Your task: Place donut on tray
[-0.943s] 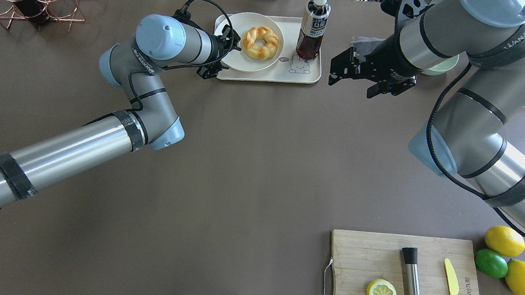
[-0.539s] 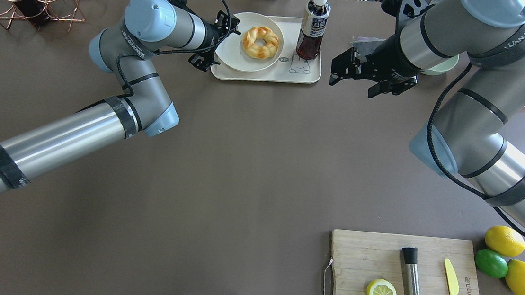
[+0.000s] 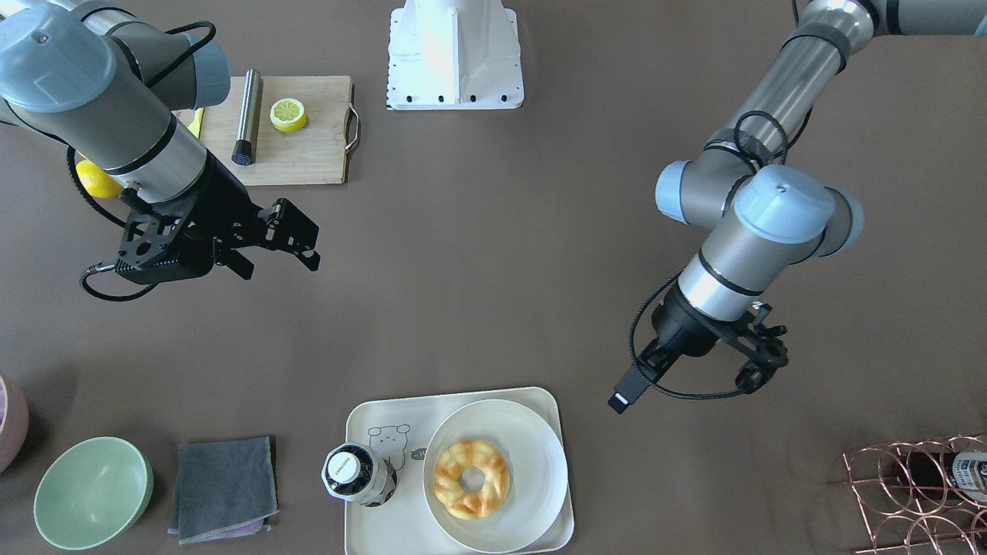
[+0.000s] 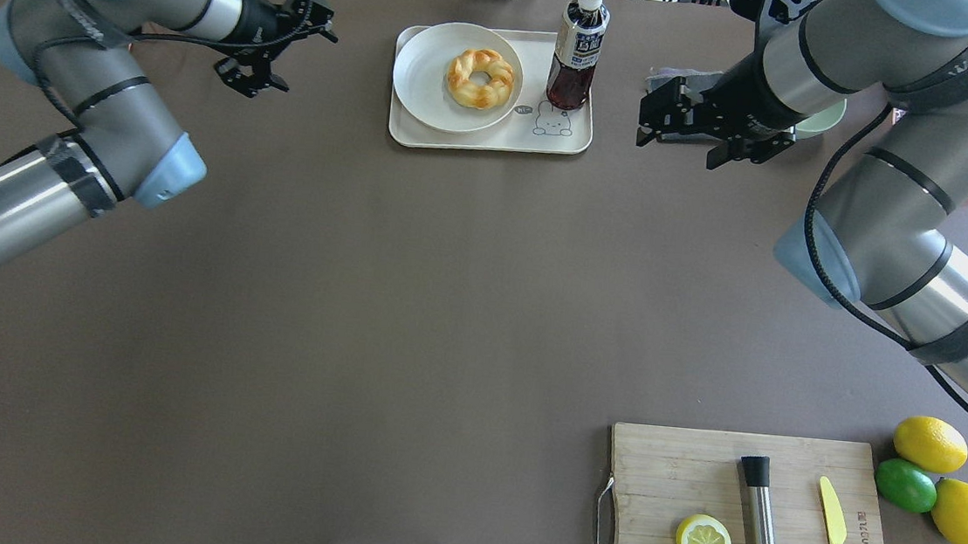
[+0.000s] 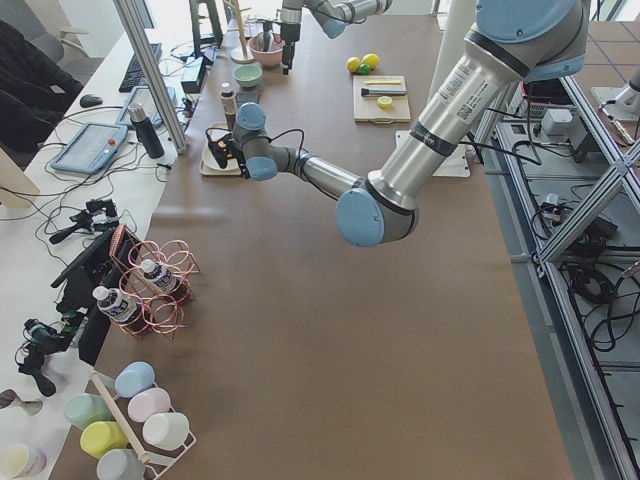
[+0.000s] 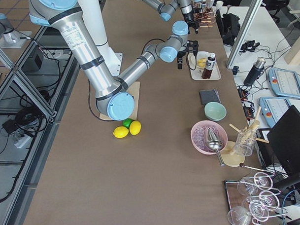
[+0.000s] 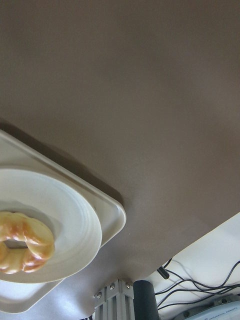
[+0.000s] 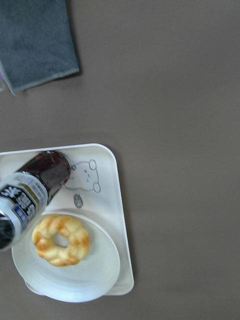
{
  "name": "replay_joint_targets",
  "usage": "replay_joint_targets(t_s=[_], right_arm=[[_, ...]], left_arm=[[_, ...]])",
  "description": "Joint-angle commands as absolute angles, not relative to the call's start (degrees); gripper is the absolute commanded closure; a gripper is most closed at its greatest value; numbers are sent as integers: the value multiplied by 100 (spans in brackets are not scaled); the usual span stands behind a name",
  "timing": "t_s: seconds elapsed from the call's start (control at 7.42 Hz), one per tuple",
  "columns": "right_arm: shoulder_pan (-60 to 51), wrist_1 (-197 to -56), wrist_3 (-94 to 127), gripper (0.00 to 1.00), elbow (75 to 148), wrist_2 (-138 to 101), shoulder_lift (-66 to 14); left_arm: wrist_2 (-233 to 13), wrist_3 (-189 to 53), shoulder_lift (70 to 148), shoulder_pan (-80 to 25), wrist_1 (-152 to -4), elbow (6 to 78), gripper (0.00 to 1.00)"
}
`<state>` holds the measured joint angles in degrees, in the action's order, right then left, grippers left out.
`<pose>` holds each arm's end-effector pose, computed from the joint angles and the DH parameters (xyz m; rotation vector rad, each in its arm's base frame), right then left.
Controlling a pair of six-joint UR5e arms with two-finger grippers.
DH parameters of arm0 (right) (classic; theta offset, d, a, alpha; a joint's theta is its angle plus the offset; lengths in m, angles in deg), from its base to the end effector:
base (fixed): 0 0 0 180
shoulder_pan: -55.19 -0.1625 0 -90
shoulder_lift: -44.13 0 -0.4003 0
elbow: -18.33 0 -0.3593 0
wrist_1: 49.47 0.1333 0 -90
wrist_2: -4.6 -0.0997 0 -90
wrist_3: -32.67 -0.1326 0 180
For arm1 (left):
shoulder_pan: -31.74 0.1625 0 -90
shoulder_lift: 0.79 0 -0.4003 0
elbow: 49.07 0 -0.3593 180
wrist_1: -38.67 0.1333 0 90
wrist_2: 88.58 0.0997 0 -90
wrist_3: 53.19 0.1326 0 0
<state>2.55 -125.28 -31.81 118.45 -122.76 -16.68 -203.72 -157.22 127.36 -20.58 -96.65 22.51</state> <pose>-0.3326 -0.5227 0.2669 0.0983 -1.0746 0.1223 0.3892 -0.6298 0.3162 -0.0027 1.2136 -0.7692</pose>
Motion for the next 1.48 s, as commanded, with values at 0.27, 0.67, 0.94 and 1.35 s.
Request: replay_joint_targets(t_s=[0.27, 0.67, 0.94, 1.35], right_arm=[[-1105, -14594, 383, 0, 12028, -12188, -2659], [-1940, -14772, 2179, 0, 11801, -11924, -3565], [-2284, -14948, 3033, 0, 11451, -11662, -3804], [-2794, -14923, 3477, 0, 10878, -11712, -4136]], left_arm=[[-21662, -12806, 10666, -3713, -9223, 3739, 2], [-21716, -9505, 9557, -4548, -8143, 4031, 2], [-21953, -7508, 9396, -5155, -6636, 4076, 2], [-21909, -5616, 8846, -5928, -5880, 3996, 2]])
